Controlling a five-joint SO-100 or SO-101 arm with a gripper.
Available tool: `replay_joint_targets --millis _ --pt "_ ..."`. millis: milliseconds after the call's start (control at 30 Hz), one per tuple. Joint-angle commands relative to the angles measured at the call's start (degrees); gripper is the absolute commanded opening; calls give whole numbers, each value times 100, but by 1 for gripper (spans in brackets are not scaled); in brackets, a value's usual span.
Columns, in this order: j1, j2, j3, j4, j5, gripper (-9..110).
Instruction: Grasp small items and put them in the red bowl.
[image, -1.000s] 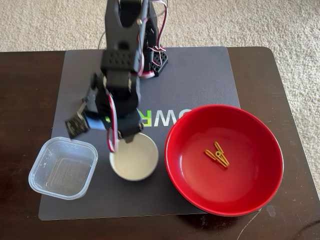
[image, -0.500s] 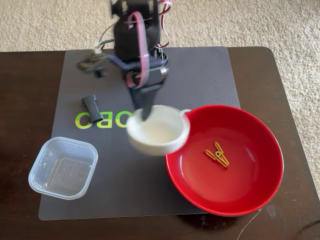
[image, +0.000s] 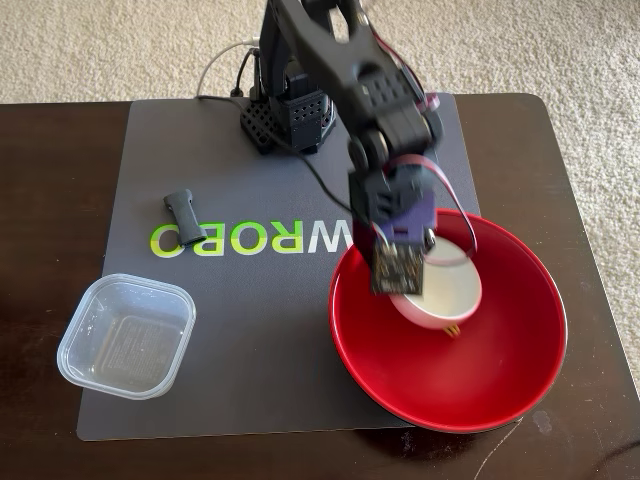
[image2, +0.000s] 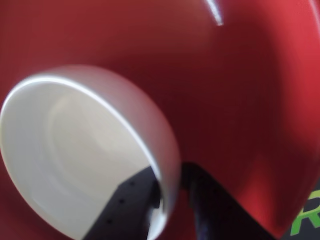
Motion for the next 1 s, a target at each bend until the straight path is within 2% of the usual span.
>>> replay_joint_targets --millis 0,200,300,500,567,633,667,833,967 --pt "-44 -554 -1187 202 -79 2" --pt "53 -220 -1266 738 105 37" --pt "114 123 -1222 940 114 44" --pt "615 835 -1898 1485 -896 44" --pt "1055 773 -2681 1828 -1485 44" --pt "1600 97 -4201 2918 -2145 44" --pt "1934 0 -4377 3050 -2426 44" --pt "3533 562 -2487 2988 -2584 36" --pt "4456 79 -1670 2760 -2549 34"
